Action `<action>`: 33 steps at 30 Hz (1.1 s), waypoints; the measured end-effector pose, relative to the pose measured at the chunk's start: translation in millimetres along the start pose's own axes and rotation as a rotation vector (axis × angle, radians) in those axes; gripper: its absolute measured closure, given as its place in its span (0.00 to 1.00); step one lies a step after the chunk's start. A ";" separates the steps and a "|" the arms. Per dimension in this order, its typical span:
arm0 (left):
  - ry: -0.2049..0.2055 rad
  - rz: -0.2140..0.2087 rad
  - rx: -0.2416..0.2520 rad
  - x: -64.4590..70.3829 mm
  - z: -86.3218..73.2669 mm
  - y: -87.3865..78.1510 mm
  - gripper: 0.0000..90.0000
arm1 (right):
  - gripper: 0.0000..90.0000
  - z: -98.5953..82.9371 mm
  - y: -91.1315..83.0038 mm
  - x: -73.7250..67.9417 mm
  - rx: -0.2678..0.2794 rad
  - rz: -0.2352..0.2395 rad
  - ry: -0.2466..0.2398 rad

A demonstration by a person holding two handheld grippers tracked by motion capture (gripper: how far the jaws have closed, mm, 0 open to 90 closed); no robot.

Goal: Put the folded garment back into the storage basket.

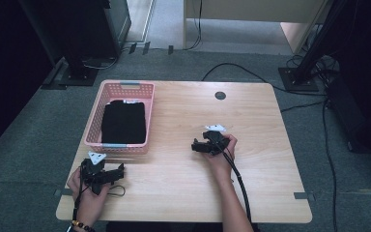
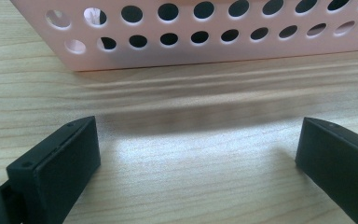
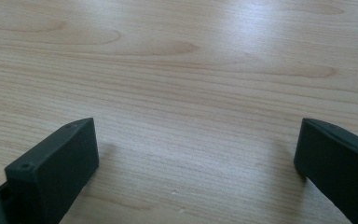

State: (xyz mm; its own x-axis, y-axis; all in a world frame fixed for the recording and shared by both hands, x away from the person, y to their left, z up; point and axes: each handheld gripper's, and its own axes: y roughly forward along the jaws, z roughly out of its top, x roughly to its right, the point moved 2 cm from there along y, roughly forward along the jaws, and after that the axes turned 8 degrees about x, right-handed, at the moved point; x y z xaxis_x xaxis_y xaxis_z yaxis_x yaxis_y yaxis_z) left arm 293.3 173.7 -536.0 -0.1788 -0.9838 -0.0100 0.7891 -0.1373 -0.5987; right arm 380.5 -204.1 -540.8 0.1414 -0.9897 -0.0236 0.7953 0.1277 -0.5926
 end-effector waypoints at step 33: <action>0.000 0.000 0.000 0.0 0.0 0.0 0.00 | 0.00 -8.8 -12.5 25.0 0.002 -0.037 0.028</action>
State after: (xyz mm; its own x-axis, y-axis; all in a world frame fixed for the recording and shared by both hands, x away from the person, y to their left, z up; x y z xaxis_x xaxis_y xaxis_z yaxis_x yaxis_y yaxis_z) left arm 293.3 173.8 -536.0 -0.1790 -0.9838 -0.0102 0.7891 -0.1374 -0.5988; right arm 368.9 -231.0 -541.2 0.0954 -0.9951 -0.0244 0.8006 0.0912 -0.5922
